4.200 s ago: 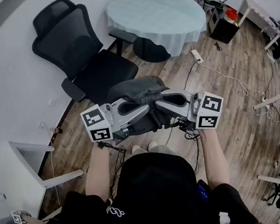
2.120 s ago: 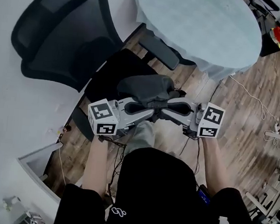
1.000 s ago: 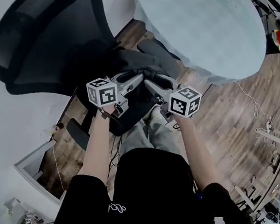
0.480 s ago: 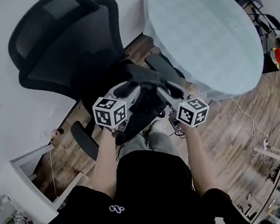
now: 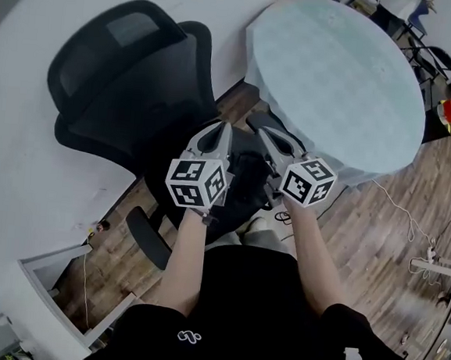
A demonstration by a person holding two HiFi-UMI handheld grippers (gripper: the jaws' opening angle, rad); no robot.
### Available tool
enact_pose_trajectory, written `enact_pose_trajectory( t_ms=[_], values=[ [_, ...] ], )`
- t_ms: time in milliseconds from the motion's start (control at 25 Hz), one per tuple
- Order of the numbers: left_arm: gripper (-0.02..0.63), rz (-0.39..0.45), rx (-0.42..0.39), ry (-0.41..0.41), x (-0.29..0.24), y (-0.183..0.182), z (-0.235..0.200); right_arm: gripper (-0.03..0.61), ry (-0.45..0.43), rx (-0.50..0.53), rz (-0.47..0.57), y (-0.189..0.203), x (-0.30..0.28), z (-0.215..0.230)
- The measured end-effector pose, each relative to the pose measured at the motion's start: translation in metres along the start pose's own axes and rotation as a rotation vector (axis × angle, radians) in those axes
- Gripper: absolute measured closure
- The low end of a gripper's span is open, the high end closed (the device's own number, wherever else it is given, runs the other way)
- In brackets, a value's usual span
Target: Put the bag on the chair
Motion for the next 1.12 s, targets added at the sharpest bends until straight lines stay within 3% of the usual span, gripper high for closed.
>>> enact_pose_trajectory(
  t_ms=[240,680,1120],
  values=[
    [0.617,0.037,-0.076,-0.027,-0.011,-0.015,0.014,0.575,0.031,0.109,-0.001,-0.024,-0.017,-0.019],
    [0.617,0.032,-0.053,-0.056,-0.008,-0.013,0.003,0.575,0.111,0.115,0.013,-0.020,-0.018,-0.016],
    [0.617,0.022,-0.025,-0.042,0.003,-0.009,-0.012,0.575,0.131,0.121,0.022,-0.014,-0.017,-0.022]
  ],
)
Point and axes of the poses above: the fingertips, and each gripper's own axes: x backward along the fingers, z to its right, y out of its underside, the point moved 10 cm from there along x, backward along the fingers, and after that the axes turned 5 degrees about y, right-handed, at the moved point
